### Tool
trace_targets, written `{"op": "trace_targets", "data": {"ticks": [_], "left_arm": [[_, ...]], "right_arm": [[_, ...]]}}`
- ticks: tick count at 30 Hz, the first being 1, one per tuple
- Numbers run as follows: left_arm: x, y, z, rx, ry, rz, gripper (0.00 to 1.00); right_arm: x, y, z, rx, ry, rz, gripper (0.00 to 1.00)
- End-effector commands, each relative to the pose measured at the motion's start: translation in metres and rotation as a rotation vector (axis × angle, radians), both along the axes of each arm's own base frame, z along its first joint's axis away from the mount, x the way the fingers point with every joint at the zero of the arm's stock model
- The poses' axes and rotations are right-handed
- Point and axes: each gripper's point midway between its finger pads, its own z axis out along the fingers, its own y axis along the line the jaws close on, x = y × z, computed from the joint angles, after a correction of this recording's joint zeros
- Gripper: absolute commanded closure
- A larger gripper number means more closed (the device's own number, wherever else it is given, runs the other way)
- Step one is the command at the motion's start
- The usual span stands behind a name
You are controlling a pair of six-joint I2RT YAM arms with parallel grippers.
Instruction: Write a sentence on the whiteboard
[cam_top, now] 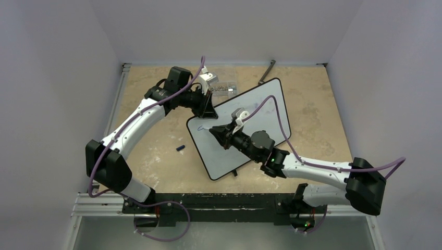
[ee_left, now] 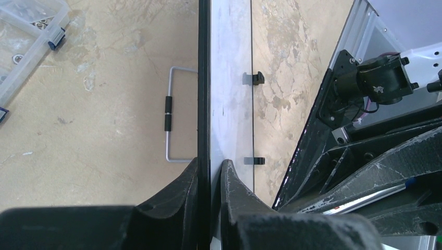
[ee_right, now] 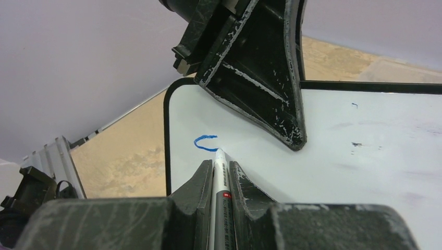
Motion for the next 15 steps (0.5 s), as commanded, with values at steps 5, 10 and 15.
{"op": "trace_targets", "data": {"ticks": [5,10,15], "left_arm": [[0.010,0.008,-0.026,0.150,-0.132,-0.026,1.00],[0.010,0.008,-0.027,0.151,-0.131,-0.025,1.00],[0.010,0.008,-0.026,0.150,-0.132,-0.026,1.00]], "right_arm": [[0.012,-0.020,-0.028,-0.087,0.039,-0.102,1.00],[0.007,-0.016,-0.036,-0.101,0.052,-0.068,1.00],[0.002,-0.010,-0.045,-0.122,0.063,-0.026,1.00]]}}
